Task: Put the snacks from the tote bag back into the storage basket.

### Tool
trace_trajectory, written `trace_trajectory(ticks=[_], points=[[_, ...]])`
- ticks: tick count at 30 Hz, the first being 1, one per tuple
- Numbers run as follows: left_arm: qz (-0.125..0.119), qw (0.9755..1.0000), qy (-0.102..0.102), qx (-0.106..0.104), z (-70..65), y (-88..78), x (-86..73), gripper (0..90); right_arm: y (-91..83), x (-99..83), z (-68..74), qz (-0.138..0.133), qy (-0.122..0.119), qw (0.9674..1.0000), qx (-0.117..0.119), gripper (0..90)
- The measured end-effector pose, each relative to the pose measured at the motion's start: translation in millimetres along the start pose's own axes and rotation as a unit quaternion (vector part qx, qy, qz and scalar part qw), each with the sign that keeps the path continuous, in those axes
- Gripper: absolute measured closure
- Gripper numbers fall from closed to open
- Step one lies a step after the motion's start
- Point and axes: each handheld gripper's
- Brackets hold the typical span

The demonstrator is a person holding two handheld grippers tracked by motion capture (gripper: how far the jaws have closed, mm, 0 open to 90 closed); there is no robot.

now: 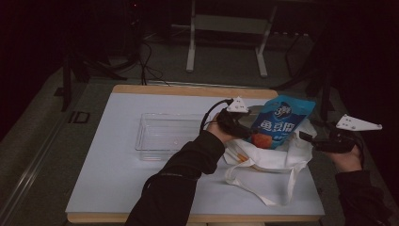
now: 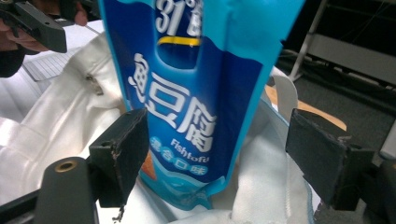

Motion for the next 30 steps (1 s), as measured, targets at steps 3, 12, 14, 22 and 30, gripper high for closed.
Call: trace_trajectory(ticks=[3,12,14,22,30], points=[[0.008,1.0,0.002,-0.001,1.5,4.2,3.1,32.4,9.0,-1.4,-5.8,0.007,0.006,0.9999,0.007,22.3],[0.023,0.9997,-0.003,0.0,5.5,18.6,8.5,49.1,21.9,0.4,-2.2,0.0,0.006,0.9993,0.036,32.7],[0.024,0.9997,-0.006,0.002,6.0,21.6,9.3,51.6,26.3,2.2,-0.2,0.006,0.0,0.999,0.044,35.9],[0.025,0.9996,-0.015,0.0,10.0,29.4,7.7,68.4,39.4,3.6,-1.3,0.027,-0.006,0.9987,0.043,55.3],[0.036,0.999,-0.018,0.019,10.3,35.6,8.7,80.4,44.1,4.6,-1.4,0.039,-0.009,0.9982,0.044,66.8]])
Point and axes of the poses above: each handheld gripper's, and its own axes: y roughly forward along the jaws, x roughly out of its top, z roughly to its left, and after that the axes turned 13 degrees about -x, right-handed
